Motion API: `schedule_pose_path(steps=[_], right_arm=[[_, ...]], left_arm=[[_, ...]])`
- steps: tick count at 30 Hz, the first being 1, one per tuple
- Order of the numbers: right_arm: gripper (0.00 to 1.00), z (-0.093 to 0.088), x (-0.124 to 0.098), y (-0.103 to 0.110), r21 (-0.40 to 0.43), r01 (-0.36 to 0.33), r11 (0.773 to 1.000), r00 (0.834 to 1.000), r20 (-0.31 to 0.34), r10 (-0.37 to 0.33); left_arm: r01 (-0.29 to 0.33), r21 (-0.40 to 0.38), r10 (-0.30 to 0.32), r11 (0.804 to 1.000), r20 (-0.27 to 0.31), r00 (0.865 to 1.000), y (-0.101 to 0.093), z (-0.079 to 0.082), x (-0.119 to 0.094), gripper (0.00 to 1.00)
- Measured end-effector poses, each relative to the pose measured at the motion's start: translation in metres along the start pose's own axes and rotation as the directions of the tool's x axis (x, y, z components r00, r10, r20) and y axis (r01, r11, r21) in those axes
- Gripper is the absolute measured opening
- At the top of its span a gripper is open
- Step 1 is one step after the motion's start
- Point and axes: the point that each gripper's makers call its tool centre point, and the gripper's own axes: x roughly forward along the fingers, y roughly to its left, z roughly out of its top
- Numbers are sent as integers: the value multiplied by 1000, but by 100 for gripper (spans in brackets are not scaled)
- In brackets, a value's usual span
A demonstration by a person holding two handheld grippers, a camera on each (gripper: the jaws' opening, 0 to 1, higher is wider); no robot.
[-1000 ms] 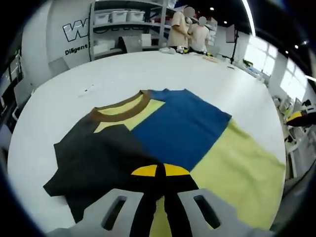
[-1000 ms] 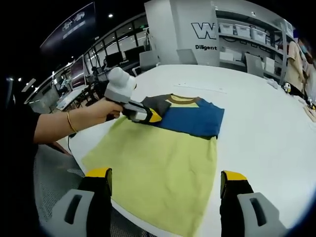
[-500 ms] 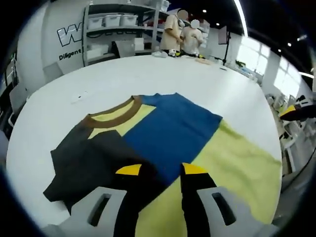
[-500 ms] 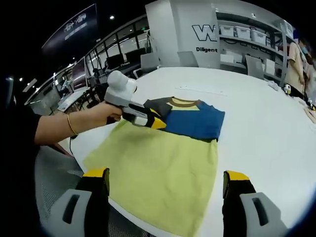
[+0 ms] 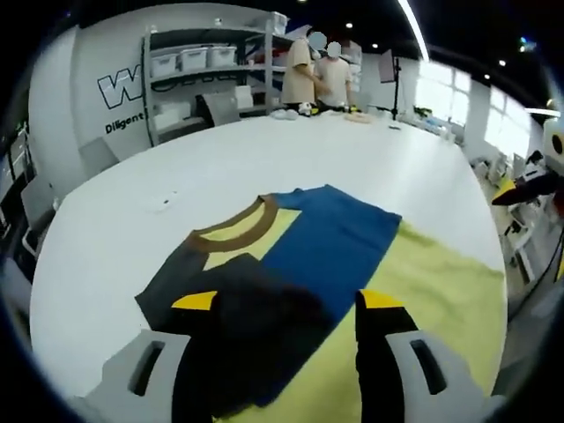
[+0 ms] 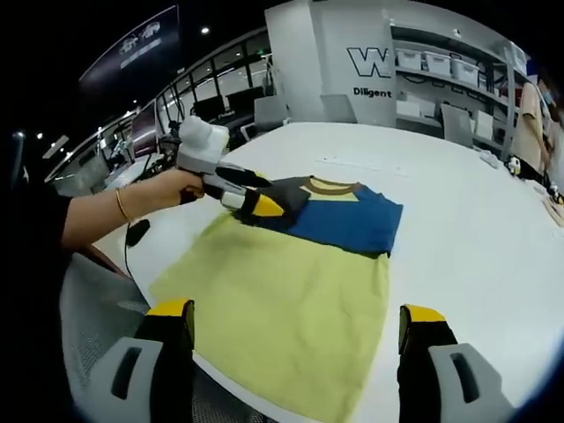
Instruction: Fold the garment on the visible template until the final outline fits inside the template.
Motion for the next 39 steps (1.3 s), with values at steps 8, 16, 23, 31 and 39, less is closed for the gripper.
schedule_pose_path(steps=[8,16,23,31,39], right_arm=[[96,-1,1,1,-3,-5,1000,1000,-3,5],[95,-3,2,1,-5,-6,1000,1000,-16,5],[94,-5,3,-2,5,-1,1000,1000,-17,2],[93,-4,5,-1,5,-2,1000,1000,-15,2],[87,-3,3,-5,3,10,1000,1000,-6,-10]], left_arm=[[-2,49,2,999,-11,1000,25,-7,-9,70],[25,52,-24,998,-25,999,40,-15,-13,80],[18,74,-11,997,-97,995,59,-36,-15,73],[12,80,-2,997,-113,994,71,-43,-16,63],[12,99,0,995,-123,992,83,-53,-24,53]])
